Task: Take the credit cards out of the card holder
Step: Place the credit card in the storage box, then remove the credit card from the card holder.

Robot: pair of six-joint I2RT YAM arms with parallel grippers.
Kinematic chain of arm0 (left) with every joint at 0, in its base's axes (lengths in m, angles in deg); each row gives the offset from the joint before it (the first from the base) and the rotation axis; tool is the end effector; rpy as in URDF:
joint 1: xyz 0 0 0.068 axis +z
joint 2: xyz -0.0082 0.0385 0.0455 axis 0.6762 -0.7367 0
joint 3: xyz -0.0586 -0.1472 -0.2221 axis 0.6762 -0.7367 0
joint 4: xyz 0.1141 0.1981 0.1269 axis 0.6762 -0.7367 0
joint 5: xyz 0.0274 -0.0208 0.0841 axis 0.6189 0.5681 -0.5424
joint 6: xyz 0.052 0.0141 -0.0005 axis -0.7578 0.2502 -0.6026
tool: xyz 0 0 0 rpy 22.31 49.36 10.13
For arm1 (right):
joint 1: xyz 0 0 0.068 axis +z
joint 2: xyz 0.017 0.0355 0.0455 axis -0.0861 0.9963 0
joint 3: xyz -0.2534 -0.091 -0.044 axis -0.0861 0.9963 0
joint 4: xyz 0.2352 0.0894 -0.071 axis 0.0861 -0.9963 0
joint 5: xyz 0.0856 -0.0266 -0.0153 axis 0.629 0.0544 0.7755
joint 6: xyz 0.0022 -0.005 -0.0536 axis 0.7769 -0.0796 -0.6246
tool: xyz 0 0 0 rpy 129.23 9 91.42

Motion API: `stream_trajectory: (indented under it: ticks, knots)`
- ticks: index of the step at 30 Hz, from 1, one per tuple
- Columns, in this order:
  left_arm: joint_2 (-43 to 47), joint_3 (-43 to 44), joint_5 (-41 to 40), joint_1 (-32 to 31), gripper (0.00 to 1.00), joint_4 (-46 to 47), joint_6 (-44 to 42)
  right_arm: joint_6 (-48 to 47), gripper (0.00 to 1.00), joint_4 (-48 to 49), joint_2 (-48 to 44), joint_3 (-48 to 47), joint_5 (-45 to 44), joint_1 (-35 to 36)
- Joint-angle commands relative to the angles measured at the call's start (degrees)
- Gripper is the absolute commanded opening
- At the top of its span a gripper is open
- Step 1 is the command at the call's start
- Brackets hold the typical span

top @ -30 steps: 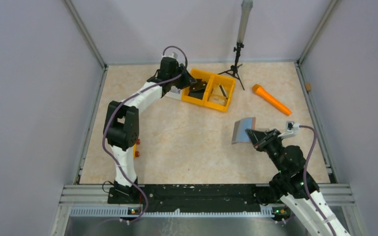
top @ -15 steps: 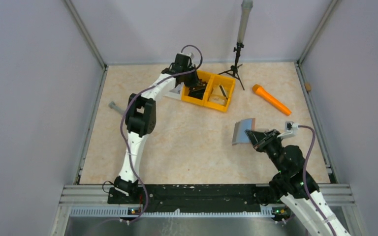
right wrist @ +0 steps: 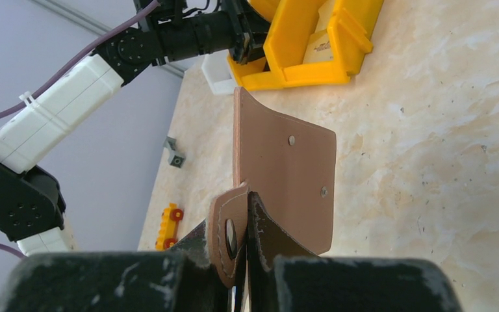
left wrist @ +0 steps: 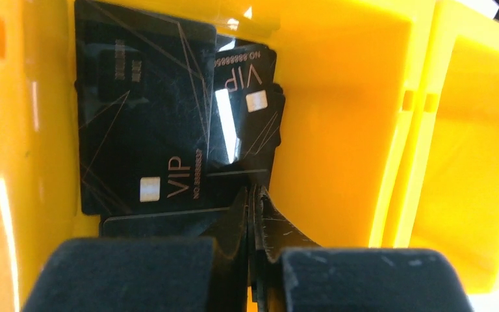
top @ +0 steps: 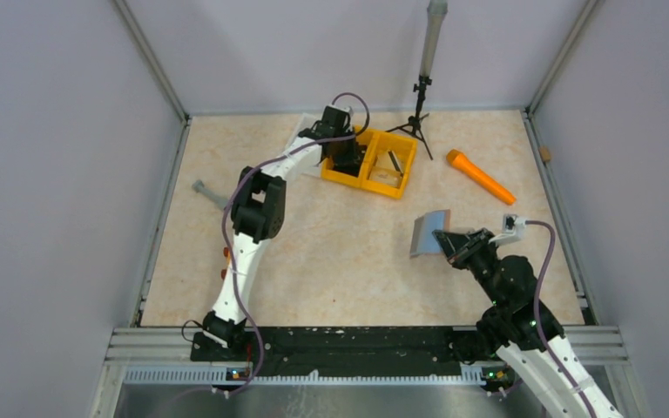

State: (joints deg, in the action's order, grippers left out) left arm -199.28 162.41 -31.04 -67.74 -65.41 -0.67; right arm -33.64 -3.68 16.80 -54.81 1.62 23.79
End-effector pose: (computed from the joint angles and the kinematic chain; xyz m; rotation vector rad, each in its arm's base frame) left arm 0.4990 -0.2436 0.1698 0.0464 2.4513 -0.7078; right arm 0.0910 0.0451 0.2306 0.4389 1.6903 0.9547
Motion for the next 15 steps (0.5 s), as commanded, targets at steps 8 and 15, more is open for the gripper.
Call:
stream_trajectory:
  ticks: [8, 15]
  knots:
    - [24.30, -17.07, -5.11, -0.21, 0.00, 0.51, -2.69, 0.08, 0.00, 8.54, 4.14, -1.88, 4.00, -0.25]
    - [41.71, -35.88, 1.48, -0.21, 0.18, 3.70, -0.89, 2.26, 0.00, 15.95, 8.24, -1.59, 10.59, -0.25]
